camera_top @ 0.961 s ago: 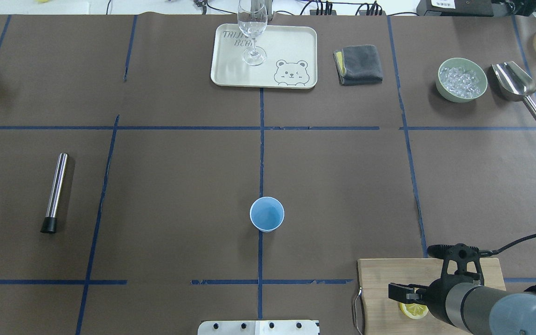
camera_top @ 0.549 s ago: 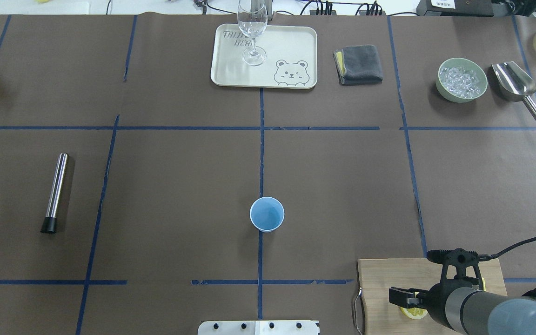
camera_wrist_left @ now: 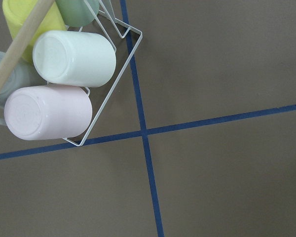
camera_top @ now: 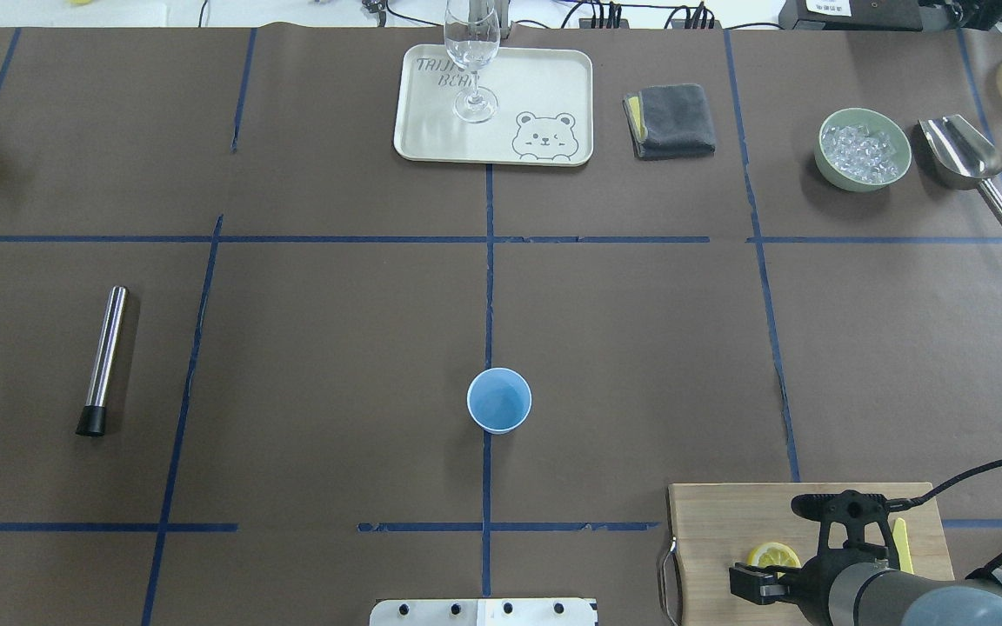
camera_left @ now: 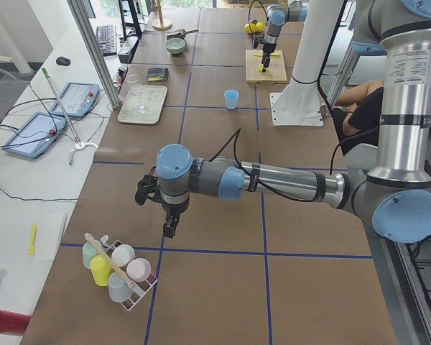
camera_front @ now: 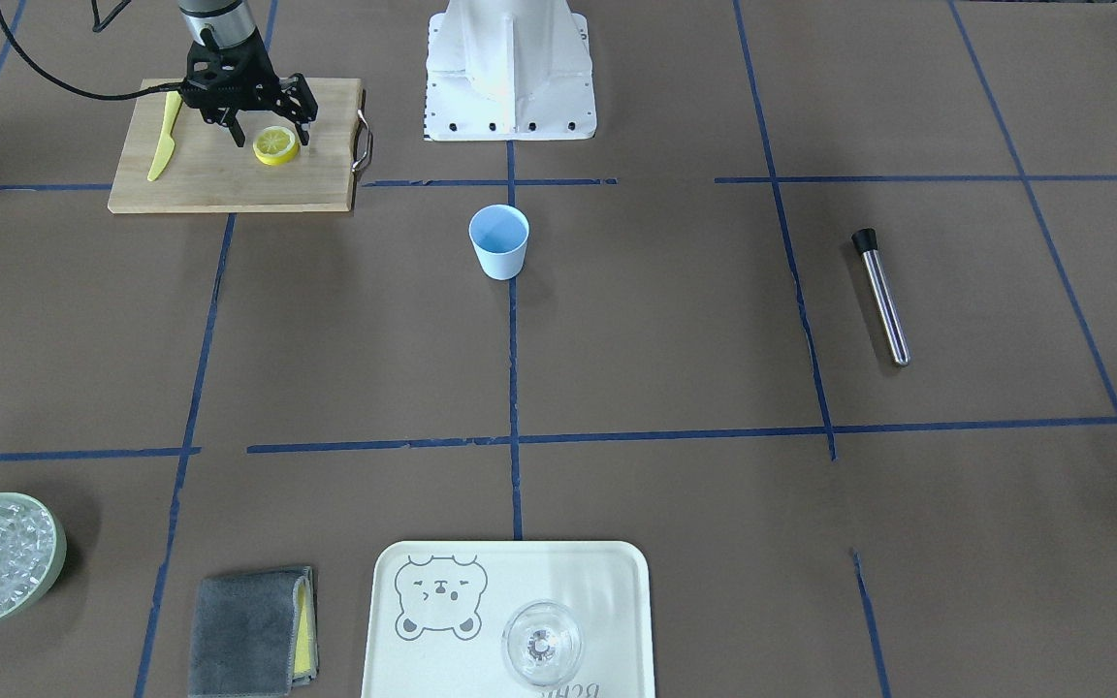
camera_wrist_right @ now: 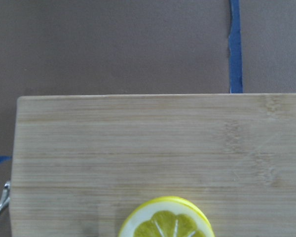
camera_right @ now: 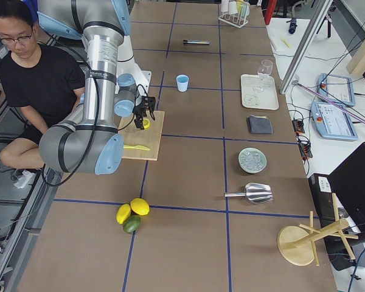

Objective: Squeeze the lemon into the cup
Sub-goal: 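Lower the right gripper down over the lemon slice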

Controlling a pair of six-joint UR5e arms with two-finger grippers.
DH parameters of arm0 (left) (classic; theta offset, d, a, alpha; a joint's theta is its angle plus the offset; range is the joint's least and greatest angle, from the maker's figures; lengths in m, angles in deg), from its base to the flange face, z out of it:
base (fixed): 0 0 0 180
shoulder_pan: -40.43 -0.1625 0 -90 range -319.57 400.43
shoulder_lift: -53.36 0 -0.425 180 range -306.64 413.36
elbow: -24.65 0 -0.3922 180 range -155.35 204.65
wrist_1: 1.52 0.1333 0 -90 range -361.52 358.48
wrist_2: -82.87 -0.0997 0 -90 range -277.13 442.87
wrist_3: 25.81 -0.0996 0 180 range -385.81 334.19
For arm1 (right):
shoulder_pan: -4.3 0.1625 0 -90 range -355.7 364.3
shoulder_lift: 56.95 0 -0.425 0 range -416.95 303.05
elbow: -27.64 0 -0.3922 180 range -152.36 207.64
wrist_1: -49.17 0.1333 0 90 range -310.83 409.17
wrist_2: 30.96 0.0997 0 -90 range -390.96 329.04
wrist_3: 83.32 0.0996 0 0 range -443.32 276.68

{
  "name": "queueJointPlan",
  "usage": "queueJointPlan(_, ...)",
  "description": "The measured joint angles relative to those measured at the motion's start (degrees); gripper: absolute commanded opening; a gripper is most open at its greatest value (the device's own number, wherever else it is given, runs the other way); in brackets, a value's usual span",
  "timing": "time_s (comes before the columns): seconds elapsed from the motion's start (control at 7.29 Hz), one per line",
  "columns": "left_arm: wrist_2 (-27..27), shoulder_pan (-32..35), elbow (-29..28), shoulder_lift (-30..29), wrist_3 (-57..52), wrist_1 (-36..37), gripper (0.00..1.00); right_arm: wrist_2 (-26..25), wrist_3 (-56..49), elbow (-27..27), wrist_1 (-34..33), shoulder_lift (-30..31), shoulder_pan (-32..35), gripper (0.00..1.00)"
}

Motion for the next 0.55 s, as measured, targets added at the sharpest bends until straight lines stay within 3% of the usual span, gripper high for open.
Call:
queueJointPlan(0.14,0.00,0.00,-0.03,0.09,-0.06,-0.02,1.00,-0.03,0.05,0.04,-0.18,-0.05,-0.17,1.00)
queueJointPlan(0.55,0.00,0.00,-0.31,0.10,-0.28,-0.11,1.00,0.08,0.09,0.06,-0.27,-0.45,-0.38,0.68)
